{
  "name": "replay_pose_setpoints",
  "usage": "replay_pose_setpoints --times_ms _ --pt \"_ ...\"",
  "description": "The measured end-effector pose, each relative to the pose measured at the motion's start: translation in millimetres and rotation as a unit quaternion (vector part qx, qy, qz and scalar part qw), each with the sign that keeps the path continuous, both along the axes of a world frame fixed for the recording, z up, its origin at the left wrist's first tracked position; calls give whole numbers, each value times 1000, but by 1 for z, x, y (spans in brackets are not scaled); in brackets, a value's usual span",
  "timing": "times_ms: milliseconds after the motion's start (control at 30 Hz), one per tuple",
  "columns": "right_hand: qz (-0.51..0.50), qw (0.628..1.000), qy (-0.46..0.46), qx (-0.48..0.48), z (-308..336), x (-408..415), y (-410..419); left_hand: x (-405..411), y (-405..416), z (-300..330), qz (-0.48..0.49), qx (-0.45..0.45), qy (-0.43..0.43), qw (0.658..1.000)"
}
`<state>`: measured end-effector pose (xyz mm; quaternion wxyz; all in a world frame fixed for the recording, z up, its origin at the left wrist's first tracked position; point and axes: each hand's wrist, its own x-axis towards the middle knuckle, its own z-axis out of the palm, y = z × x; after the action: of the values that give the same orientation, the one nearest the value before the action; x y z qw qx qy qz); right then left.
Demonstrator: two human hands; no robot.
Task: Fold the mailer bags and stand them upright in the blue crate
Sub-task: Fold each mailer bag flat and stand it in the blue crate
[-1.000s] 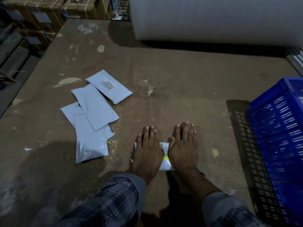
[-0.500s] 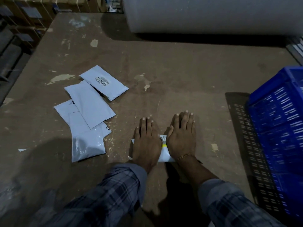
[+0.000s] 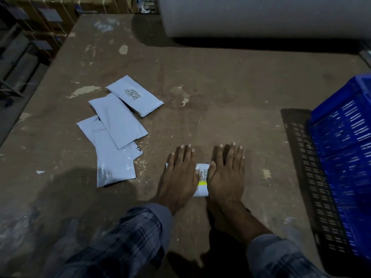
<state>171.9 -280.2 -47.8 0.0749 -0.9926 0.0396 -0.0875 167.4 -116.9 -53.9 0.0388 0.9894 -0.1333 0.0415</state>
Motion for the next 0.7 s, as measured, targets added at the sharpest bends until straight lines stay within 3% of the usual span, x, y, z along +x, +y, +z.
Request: replay_pose_setpoints --times_ms 167,533,700 --pt "68 997 39 -6 3 17 -9 -19 -11 0 46 22 -10 999" --pt "12 1000 21 -11 3 -19 5 5 -7 -2 3 -3 23 1000" --pt "83 995 53 -32 -3 8 -9 -17 -18 0 21 -14 25 999"
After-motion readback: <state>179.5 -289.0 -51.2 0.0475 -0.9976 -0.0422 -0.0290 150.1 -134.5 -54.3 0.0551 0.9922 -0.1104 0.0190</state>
